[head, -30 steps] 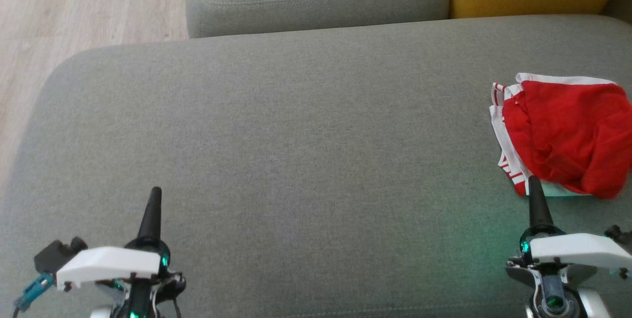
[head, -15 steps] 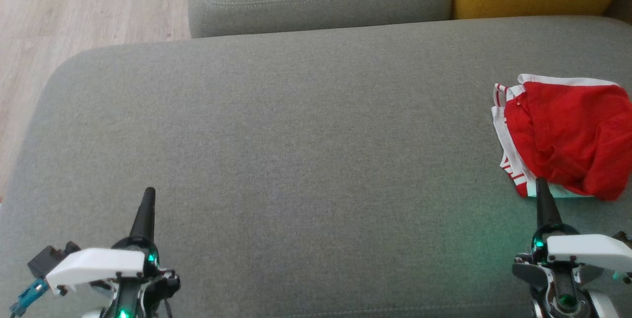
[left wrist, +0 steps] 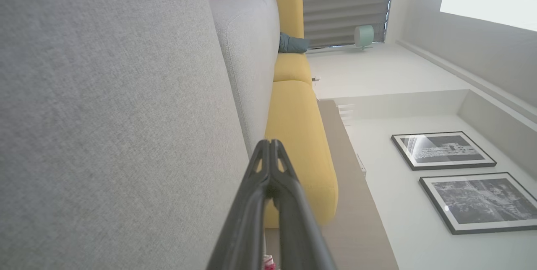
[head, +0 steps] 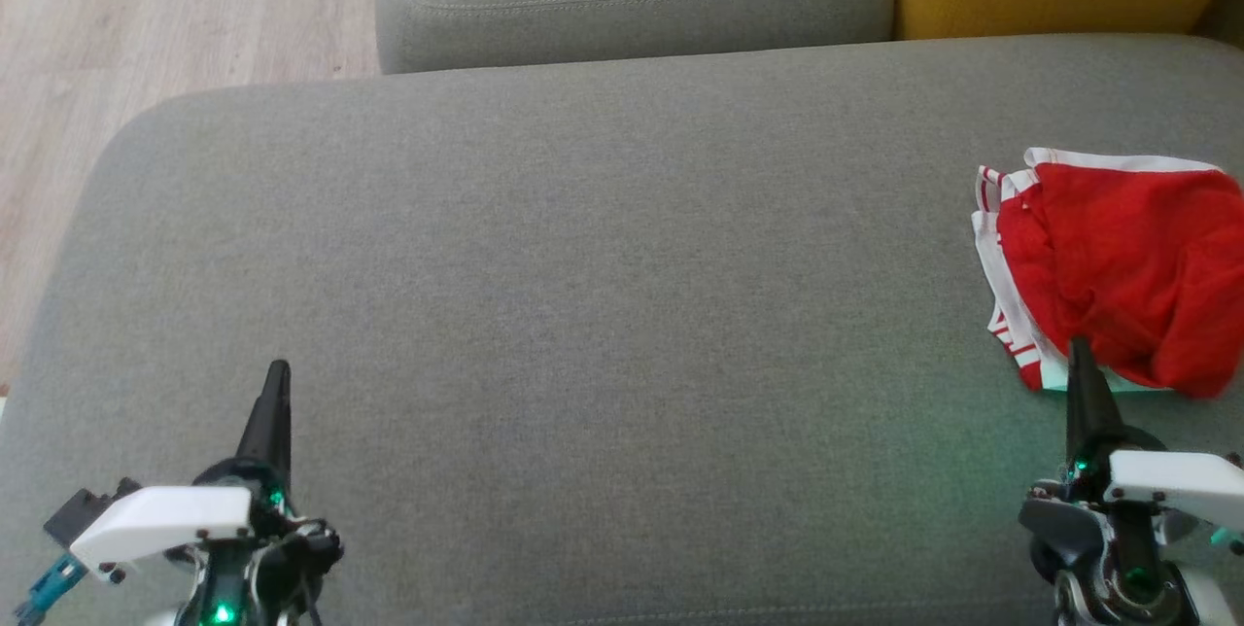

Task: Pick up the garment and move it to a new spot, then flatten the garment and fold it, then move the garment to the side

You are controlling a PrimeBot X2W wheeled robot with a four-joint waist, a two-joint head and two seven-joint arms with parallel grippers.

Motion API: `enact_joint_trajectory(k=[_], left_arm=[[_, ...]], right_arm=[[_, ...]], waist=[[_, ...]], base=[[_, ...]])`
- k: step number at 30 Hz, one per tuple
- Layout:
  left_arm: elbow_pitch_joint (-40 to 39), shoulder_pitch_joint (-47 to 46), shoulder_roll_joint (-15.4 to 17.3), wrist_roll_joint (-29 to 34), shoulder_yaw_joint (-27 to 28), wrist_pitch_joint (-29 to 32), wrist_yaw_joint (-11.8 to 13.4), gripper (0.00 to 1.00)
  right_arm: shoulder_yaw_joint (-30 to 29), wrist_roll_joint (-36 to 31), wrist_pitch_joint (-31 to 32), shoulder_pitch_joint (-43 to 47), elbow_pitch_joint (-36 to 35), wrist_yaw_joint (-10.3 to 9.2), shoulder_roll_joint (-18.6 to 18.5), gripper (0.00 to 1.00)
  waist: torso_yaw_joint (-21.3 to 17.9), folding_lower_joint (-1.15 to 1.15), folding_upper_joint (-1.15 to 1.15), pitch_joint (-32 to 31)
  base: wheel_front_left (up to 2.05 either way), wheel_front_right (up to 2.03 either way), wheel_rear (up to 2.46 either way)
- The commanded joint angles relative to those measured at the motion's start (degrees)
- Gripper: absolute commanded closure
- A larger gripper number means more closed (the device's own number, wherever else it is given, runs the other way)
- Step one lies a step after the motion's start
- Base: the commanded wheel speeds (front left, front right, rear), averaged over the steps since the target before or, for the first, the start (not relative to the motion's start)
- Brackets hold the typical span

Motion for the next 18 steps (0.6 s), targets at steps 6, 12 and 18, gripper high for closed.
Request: enact_joint_trajectory(k=[6, 12, 18], left_arm=[[-1.21, -4.03, 0.93, -4.76, 3.39, 1.65, -0.76, 1.0], [-1.02, -4.29, 0.9, -7.04, 4.0, 2.37, -0.92, 1.0], [-1.02, -4.3, 0.84, -6.97, 4.08, 2.44, -0.92, 1.0]], right_arm=[[0.01, 5.64, 1.53, -2.83, -2.31, -0.05, -0.94, 1.0], [-0.46, 8.24, 2.26, -2.89, -2.39, -0.05, -0.89, 1.0], [-0.57, 8.15, 2.35, -2.9, -2.38, -0.05, -0.81, 1.0]], waist=[[0.17, 0.0, 0.0, -0.02], [0.26, 0.0, 0.0, -0.04], [0.26, 0.0, 0.0, -0.04]], base=[[0.0, 0.0, 0.0], [0.0, 0.0, 0.0], [0.0, 0.0, 0.0]])
